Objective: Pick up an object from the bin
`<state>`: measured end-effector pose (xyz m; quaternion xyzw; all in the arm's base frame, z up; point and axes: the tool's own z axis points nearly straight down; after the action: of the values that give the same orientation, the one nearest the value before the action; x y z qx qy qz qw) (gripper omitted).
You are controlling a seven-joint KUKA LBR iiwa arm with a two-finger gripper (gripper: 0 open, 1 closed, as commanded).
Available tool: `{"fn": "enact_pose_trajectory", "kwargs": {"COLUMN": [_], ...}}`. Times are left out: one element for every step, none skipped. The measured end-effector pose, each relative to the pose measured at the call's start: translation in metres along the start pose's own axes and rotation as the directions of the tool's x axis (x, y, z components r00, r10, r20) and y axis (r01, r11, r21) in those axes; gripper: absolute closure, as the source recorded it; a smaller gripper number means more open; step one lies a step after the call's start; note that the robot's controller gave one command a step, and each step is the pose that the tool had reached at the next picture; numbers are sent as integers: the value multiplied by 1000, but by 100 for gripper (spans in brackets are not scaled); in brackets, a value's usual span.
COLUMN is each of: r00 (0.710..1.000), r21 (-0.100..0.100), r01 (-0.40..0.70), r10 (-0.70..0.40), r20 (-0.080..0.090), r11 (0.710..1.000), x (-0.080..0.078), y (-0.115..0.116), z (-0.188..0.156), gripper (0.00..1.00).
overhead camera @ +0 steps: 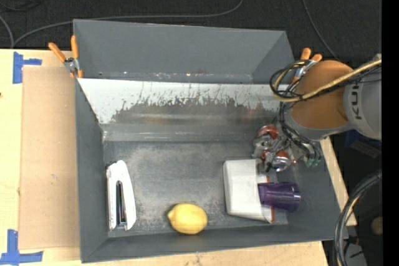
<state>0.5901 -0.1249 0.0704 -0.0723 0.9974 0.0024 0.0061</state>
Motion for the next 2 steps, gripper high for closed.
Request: {"fn": "enact_pose_trajectory", "kwargs": {"r00": [983,982], "r21": [-1,-1], "r01": [184,191], "r10": [-184,-191], "r20": [3,2], "r11": [983,982], "x": [-20,-20], "y": [39,41], "z": [1,1], "gripper": [0,0]}}
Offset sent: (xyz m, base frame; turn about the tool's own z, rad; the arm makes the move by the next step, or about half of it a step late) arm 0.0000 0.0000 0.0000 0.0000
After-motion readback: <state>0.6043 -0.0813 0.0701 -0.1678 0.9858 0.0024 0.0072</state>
